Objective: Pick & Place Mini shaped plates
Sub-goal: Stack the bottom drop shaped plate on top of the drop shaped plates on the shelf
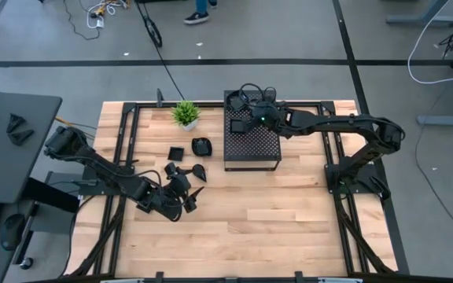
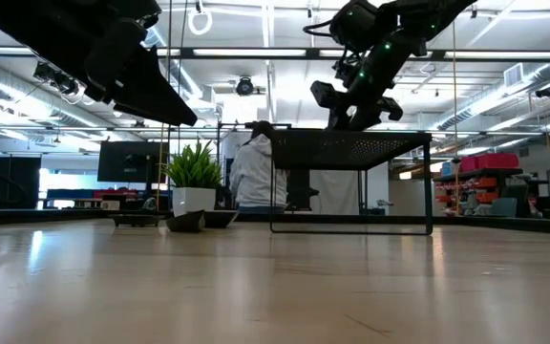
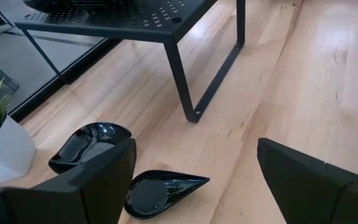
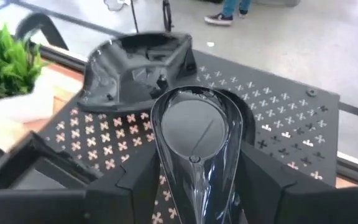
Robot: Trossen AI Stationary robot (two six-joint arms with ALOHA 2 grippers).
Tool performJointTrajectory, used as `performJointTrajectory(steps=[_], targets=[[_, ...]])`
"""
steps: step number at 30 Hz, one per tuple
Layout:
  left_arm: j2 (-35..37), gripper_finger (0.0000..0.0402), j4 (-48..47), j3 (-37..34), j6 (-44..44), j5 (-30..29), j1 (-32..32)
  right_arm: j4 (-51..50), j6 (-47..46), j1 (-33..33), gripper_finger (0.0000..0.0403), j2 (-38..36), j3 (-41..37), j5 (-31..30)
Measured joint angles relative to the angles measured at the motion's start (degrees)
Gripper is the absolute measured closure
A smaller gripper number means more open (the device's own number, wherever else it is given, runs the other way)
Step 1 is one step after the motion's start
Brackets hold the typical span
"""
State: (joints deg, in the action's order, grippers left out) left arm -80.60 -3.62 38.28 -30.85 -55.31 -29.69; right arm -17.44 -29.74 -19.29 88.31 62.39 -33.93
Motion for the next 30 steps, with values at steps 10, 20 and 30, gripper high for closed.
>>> performJointTrajectory(steps=[10, 20, 30], targets=[[0.0, 0.0060, 0.0, 0.0, 0.0, 0.0, 0.0, -0.9, 0.1, -2.3, 0.0210, 0.0, 0.0, 2.1], [0.0, 0.0060, 0.0, 0.0, 0.0, 0.0, 0.0, -2.0, 0.2, -2.5, 0.0179, 0.3, 0.0, 2.0], [0.0, 0.0060, 0.0, 0.0, 0.0, 0.0, 0.0, -1.3, 4.1, -3.3, 0.0128, 0.3, 0.0, 2.5]])
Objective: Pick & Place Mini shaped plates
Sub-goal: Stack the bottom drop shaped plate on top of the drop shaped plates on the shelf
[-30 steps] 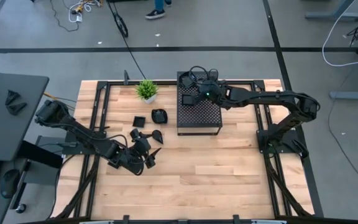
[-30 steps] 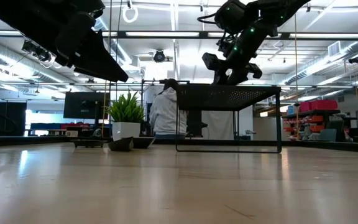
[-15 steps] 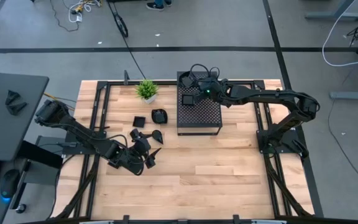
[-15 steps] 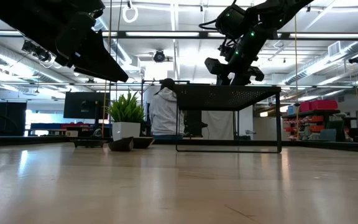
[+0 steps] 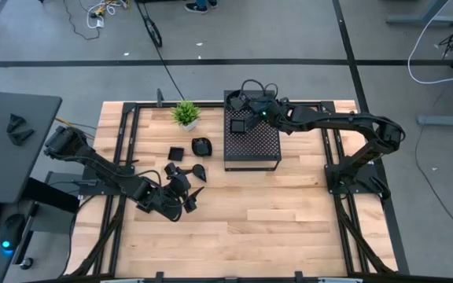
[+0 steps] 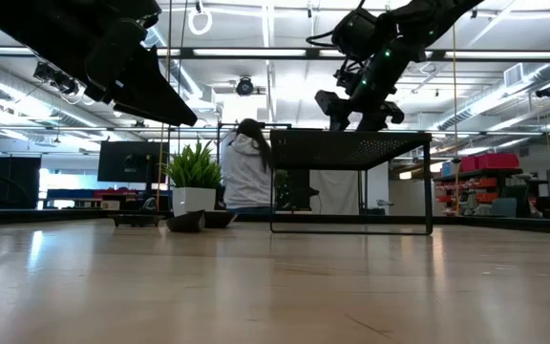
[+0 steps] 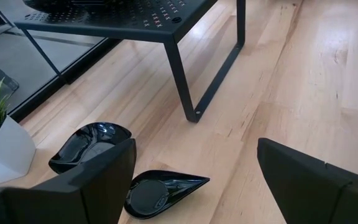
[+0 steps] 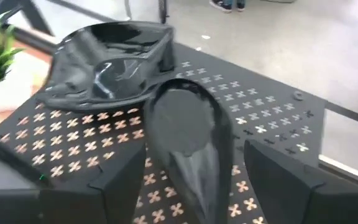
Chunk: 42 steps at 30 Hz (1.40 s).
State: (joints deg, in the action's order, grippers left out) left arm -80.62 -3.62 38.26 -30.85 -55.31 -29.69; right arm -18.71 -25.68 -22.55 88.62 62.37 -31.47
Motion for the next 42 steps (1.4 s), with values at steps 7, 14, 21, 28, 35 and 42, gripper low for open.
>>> performJointTrajectory(steps=[7, 14, 21, 28, 35, 42], targets=[[0.0, 0.0060, 0.0, 0.0, 0.0, 0.0, 0.0, 0.3, 3.5, 0.0, 0.0149, -2.3, 0.0, 3.5], [0.0, 0.0060, 0.0, 0.0, 0.0, 0.0, 0.0, 3.4, 6.9, -1.2, 0.0248, -2.7, 0.0, 9.9], [0.0, 0.0060, 0.0, 0.0, -0.1, 0.0, 0.0, 6.1, 6.8, -5.9, 0.0391, -0.9, 0.0, 18.1], [0.0, 0.0060, 0.0, 0.0, 0.0, 0.0, 0.2, 6.4, 6.1, -7.7, 0.0381, -0.8, 0.0, 21.5], [0.0, 0.0060, 0.0, 0.0, 0.0, 0.0, 0.7, 7.2, 6.7, -7.8, 0.0397, -0.7, 0.0, 24.5], [0.0, 0.0060, 0.0, 0.0, 0.0, 0.0, 0.7, 7.8, 6.7, -8.6, 0.0399, 2.5, 0.0, 25.0]])
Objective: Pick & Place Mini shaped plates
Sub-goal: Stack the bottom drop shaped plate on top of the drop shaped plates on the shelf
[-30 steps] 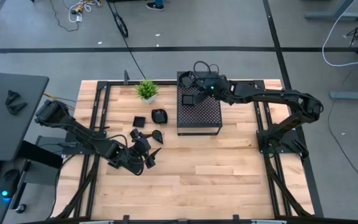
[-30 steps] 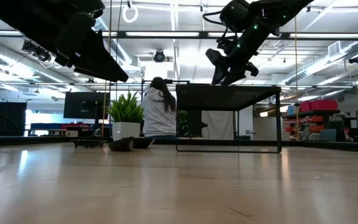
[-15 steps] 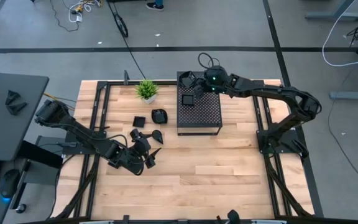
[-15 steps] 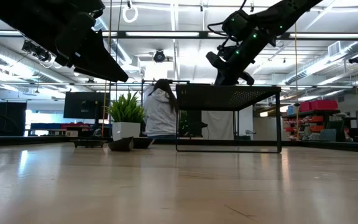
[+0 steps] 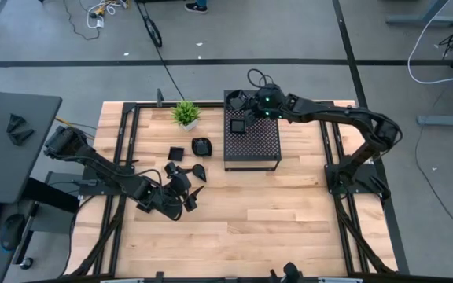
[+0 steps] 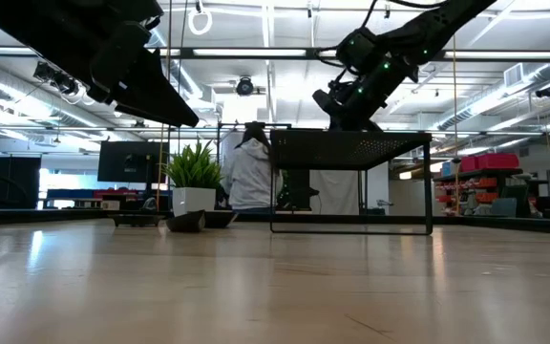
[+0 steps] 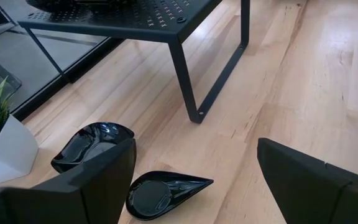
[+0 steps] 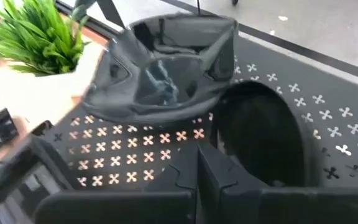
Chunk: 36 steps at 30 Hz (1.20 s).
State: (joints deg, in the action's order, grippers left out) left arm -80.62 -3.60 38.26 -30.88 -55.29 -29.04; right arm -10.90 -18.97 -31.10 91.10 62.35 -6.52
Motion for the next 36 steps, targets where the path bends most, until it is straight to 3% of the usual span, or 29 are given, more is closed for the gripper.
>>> performJointTrajectory(steps=[6, 15, 23, 31, 36], targets=[[0.0, 0.0060, 0.0, 0.0, 0.0, 0.0, 0.0, 3.8, 0.6, -0.1, 0.0392, -0.7, 0.0, -0.1], [0.0, 0.0060, 0.0, 0.0, 0.0, 0.0, 0.0, 1.4, 1.5, -0.1, 0.0398, -5.3, 0.0, -0.3], [0.0, 0.0060, 0.0, 0.0, -0.3, 0.0, 0.0, -5.7, 1.9, -2.8, 0.0397, -8.0, 0.0, -8.8], [0.0, 0.0060, 0.0, 0.0, -0.5, 0.0, 0.0, -6.4, 3.7, -6.0, 0.0399, -6.7, 0.0, -7.2], [0.0, 0.0060, 0.0, 0.0, -0.5, 0.0, 0.0, -8.1, 4.2, -7.4, 0.0397, -6.6, 0.0, -1.8]])
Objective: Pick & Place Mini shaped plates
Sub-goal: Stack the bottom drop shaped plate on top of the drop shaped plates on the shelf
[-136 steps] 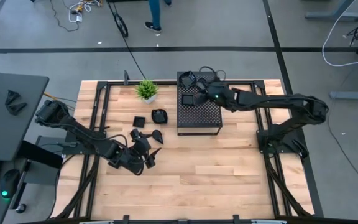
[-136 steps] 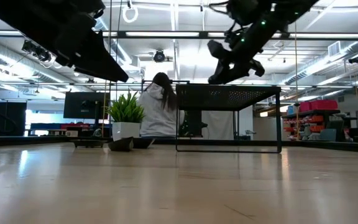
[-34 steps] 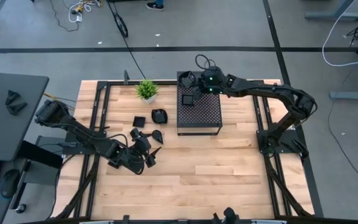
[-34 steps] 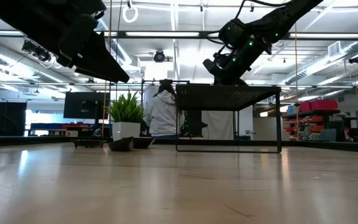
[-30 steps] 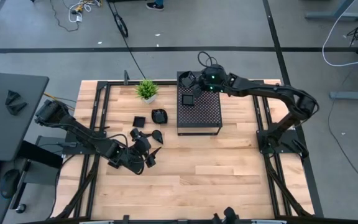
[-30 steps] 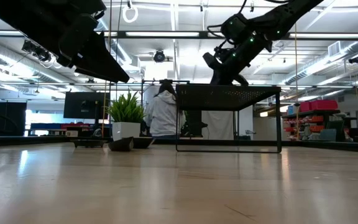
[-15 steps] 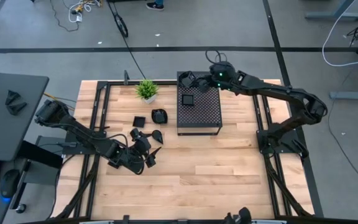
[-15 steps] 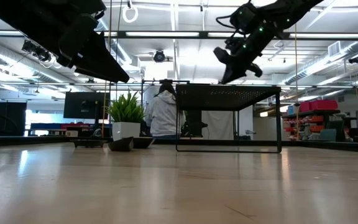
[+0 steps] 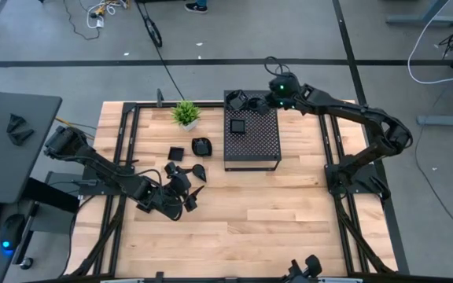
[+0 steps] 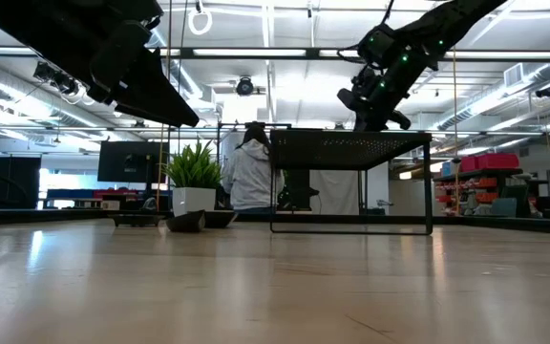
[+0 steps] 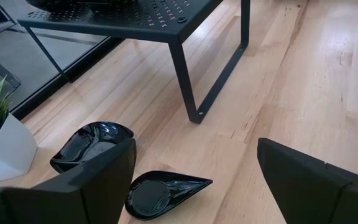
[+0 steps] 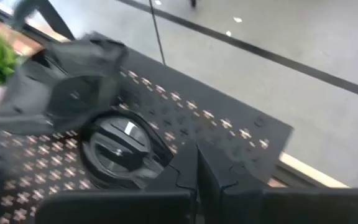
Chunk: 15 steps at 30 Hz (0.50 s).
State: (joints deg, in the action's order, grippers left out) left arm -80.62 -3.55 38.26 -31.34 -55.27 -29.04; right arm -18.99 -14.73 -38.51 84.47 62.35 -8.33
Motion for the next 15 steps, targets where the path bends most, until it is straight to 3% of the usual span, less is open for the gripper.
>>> performJointTrajectory(steps=[8, 15], targets=[[0.0, 0.0060, 0.0, 0.0, 0.0, 0.0, 0.0, -1.7, -0.5, -0.4, 0.0397, 0.0, 0.0, -4.7], [0.0, 0.0060, 0.0, 0.0, -0.1, 0.0, 0.0, -6.8, -1.3, -1.5, 0.0398, 0.0, 0.0, -0.3]])
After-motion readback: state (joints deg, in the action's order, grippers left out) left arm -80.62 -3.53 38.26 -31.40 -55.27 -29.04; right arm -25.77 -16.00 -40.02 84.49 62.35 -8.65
